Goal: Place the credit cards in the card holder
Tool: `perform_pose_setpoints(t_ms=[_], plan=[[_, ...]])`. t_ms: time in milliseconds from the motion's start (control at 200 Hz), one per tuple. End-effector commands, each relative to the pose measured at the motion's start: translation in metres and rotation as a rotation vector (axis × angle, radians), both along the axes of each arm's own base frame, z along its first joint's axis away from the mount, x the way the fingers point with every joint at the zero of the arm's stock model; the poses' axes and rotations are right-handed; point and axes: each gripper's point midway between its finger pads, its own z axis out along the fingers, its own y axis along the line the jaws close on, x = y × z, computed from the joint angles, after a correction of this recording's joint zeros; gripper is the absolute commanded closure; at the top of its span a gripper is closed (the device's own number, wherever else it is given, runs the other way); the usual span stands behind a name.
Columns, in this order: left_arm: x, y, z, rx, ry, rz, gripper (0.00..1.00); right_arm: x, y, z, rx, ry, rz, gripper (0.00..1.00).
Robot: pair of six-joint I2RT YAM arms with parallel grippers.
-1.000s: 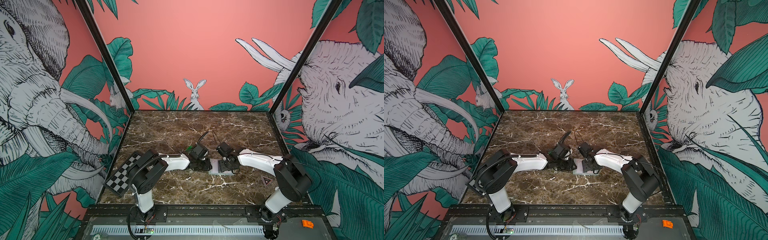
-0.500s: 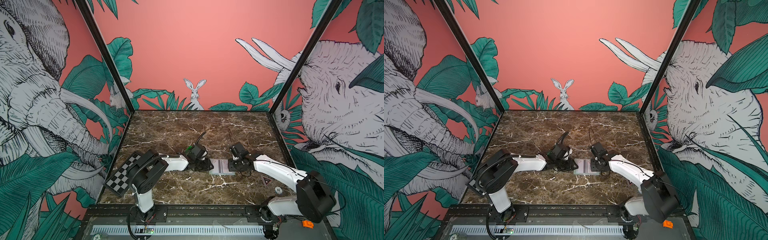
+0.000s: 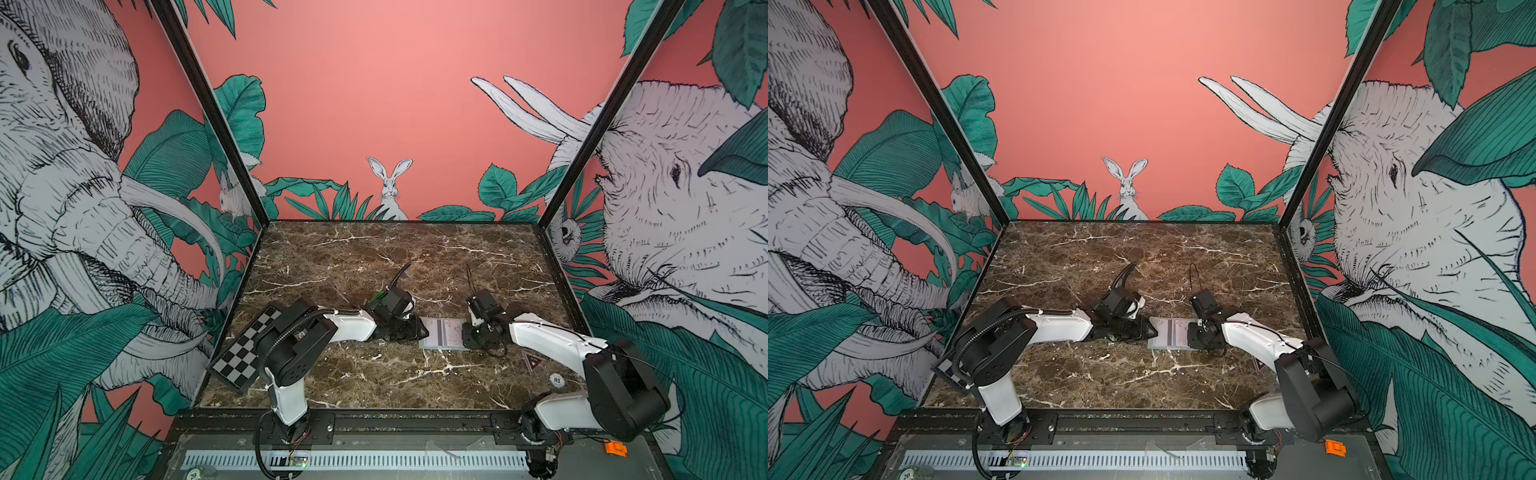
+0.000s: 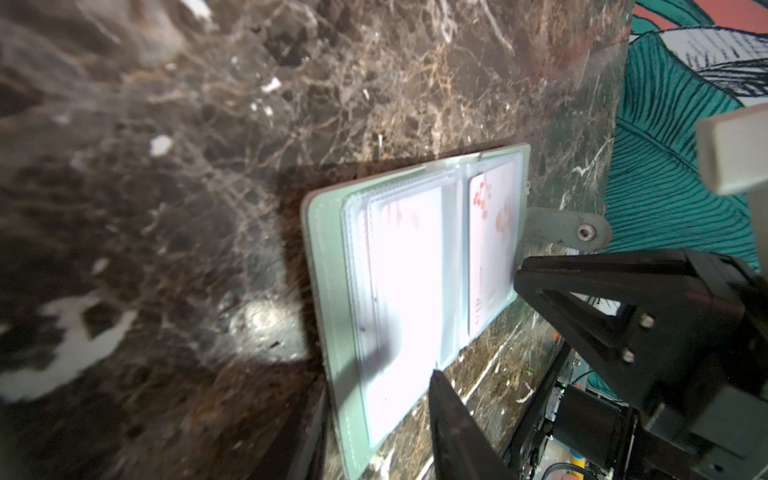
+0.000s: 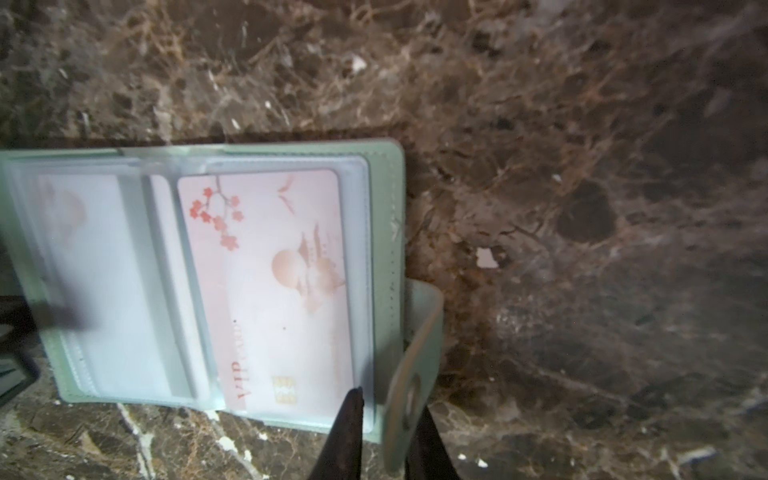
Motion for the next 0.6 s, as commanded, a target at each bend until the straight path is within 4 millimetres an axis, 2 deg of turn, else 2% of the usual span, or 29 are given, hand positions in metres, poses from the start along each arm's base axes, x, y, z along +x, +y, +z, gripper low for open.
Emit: perform_pose_setpoints(t_ms=[0,225,360,595], plan=[[-0.005,0.006,-0.013,0.025,0.039,0.003,0.58,0.002,-0.001,-0.005,-0.01,-0.003,0.007,0.87],[-0.005,0.0,-0.01,-0.011,0.043,-0.008,0.57,0.001,-0.002,-0.008,-0.019,0.004,0.024,0.91],[-0.003,-0.012,0.003,-0.085,0.037,-0.018,0.56,-0.001,-0.002,-0.011,-0.016,0.01,0.03,0.91],[0.001,-0.016,0.026,-0.113,0.004,-0.018,0.57,-0.002,-0.002,-0.01,-0.014,0.006,0.028,0.92]])
